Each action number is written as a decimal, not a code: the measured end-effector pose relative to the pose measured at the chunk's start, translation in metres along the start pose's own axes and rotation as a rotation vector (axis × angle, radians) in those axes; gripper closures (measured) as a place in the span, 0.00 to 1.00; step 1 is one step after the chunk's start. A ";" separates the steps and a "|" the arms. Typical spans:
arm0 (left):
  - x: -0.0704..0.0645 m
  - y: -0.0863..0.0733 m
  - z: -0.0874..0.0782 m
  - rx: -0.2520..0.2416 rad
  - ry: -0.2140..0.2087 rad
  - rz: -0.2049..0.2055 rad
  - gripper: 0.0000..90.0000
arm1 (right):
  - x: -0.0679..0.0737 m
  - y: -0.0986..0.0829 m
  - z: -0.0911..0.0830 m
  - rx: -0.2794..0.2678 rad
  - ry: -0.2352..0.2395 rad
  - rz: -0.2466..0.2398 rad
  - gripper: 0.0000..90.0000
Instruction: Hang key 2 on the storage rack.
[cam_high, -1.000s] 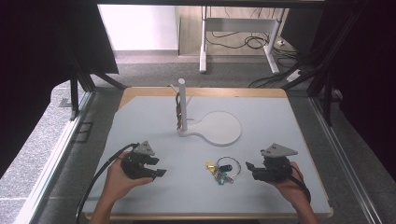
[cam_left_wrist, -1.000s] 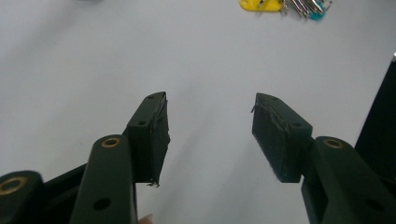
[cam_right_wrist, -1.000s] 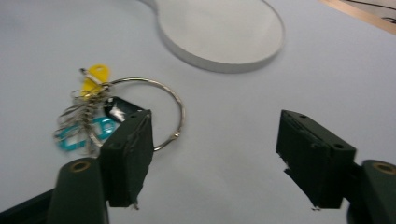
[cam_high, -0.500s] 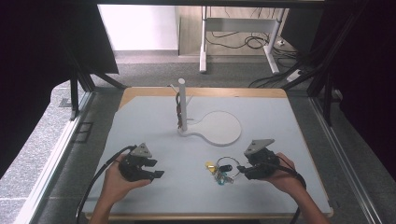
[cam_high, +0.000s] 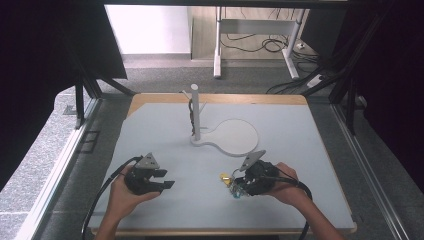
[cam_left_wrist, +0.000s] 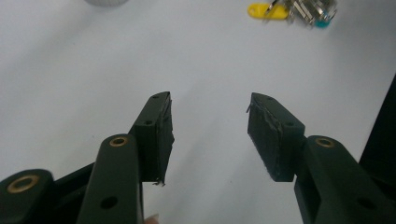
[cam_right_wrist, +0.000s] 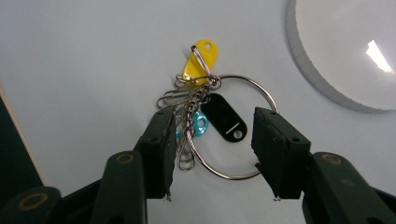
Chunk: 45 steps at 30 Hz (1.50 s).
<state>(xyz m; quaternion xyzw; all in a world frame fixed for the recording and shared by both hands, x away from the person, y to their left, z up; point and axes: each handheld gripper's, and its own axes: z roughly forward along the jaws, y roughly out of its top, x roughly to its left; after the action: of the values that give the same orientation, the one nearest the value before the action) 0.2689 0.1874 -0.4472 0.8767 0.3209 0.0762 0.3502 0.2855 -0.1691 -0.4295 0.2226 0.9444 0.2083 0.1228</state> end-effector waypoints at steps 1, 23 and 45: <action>0.000 0.000 -0.001 -0.007 0.002 -0.003 0.56 | 0.000 0.001 0.000 0.003 -0.002 -0.004 0.58; -0.004 0.000 0.012 0.049 -0.027 0.020 0.56 | 0.010 0.020 0.015 0.045 0.036 -0.032 0.63; -0.015 -0.004 0.033 0.139 -0.046 0.036 0.53 | 0.004 -0.008 0.033 0.100 0.074 0.013 0.63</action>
<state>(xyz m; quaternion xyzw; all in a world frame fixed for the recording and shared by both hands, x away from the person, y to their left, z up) 0.2667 0.1616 -0.4728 0.9060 0.3016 0.0400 0.2944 0.2899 -0.1629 -0.4627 0.2266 0.9561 0.1699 0.0755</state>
